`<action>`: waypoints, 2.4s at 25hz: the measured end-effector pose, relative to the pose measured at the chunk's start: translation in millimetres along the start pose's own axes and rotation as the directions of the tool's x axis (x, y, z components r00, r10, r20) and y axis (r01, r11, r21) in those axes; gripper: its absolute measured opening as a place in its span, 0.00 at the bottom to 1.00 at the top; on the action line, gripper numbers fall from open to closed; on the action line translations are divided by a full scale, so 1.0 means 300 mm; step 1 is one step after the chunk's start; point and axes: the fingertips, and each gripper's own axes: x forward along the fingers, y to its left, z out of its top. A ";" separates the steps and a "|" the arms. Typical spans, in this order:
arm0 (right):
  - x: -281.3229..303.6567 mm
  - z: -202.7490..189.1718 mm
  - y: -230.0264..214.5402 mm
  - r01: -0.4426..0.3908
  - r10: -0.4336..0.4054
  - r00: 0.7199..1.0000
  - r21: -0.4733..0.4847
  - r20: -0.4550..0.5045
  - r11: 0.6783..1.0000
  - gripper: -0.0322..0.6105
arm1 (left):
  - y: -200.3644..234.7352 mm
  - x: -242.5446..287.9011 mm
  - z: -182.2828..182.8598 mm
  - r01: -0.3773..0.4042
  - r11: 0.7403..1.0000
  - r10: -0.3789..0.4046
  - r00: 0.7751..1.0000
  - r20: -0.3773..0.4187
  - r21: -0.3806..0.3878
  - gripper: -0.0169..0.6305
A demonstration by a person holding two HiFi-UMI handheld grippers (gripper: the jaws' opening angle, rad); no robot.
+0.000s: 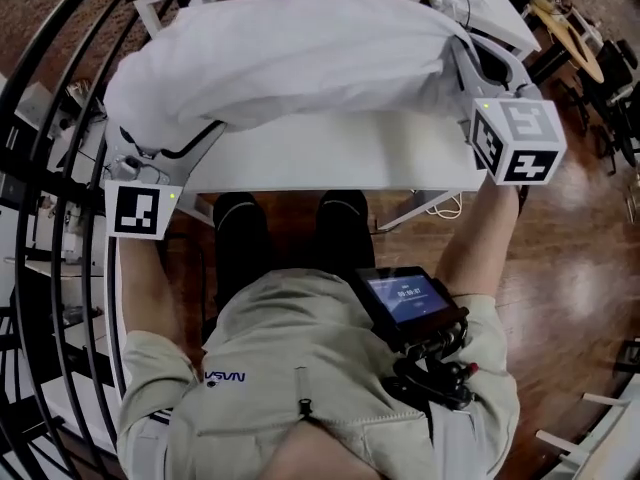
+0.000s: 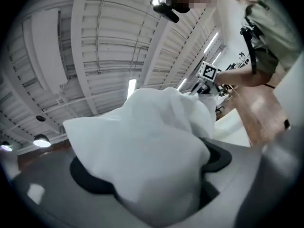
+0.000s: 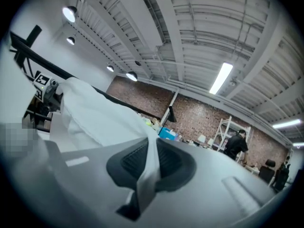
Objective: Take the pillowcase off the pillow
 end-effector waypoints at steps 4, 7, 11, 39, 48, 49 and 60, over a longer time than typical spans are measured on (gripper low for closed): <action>-0.030 -0.008 -0.007 0.023 -0.021 0.998 -0.035 0.057 0.999 0.19 | 0.094 0.059 0.050 -0.127 0.992 0.128 0.990 0.053 -0.028 0.43; -0.174 0.064 -0.038 0.096 -0.109 0.959 0.063 0.260 0.993 0.38 | 0.125 0.080 0.057 -0.185 0.977 0.187 0.982 0.018 -0.103 0.28; -0.422 0.042 0.147 -0.123 0.055 0.909 0.140 0.412 0.982 0.38 | 0.155 0.085 0.064 -0.223 0.960 0.225 0.974 -0.004 -0.173 0.22; -0.264 -0.034 -0.103 0.105 -0.151 0.972 0.243 0.178 0.964 0.07 | 0.278 0.081 0.177 -0.246 0.897 0.199 0.967 -0.161 -0.367 0.16; 0.084 -0.257 -0.128 0.012 -0.027 0.999 0.333 0.041 0.943 0.38 | 0.347 0.226 -0.125 -0.334 0.862 0.182 0.905 -0.384 -0.382 0.29; 0.047 -0.259 -0.146 0.031 -0.050 0.998 0.341 0.048 0.940 0.40 | 0.362 0.198 -0.119 -0.349 0.858 0.203 0.904 -0.376 -0.376 0.29; -0.175 -0.092 0.567 -0.367 0.374 0.927 -0.231 -0.013 0.901 0.49 | 0.217 -0.150 -0.258 -0.260 0.915 0.078 0.864 -0.497 -0.308 0.31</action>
